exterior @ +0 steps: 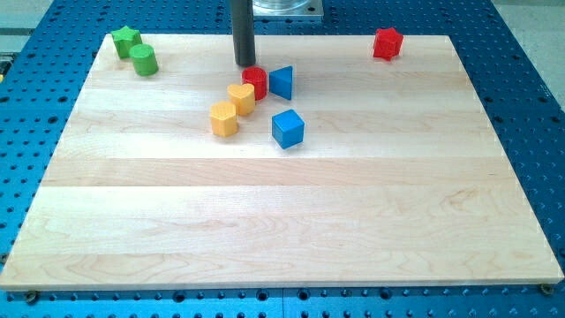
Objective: Push the blue blocks into the group of blocks
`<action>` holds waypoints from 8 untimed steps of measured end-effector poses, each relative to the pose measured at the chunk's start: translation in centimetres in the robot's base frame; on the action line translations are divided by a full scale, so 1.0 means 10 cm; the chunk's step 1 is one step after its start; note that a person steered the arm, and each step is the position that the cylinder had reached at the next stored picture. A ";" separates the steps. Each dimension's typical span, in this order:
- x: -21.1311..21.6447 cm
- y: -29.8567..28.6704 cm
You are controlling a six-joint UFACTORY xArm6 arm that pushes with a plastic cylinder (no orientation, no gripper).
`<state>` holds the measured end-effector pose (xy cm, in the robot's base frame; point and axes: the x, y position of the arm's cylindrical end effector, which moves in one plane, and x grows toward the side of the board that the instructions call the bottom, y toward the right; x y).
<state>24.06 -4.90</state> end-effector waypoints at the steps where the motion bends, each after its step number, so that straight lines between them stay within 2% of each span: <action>1: 0.10 0.76; 3: 0.73 0.82; 6: 1.11 0.49; 7: 0.84 1.08; 8: 1.22 1.23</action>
<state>36.24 7.38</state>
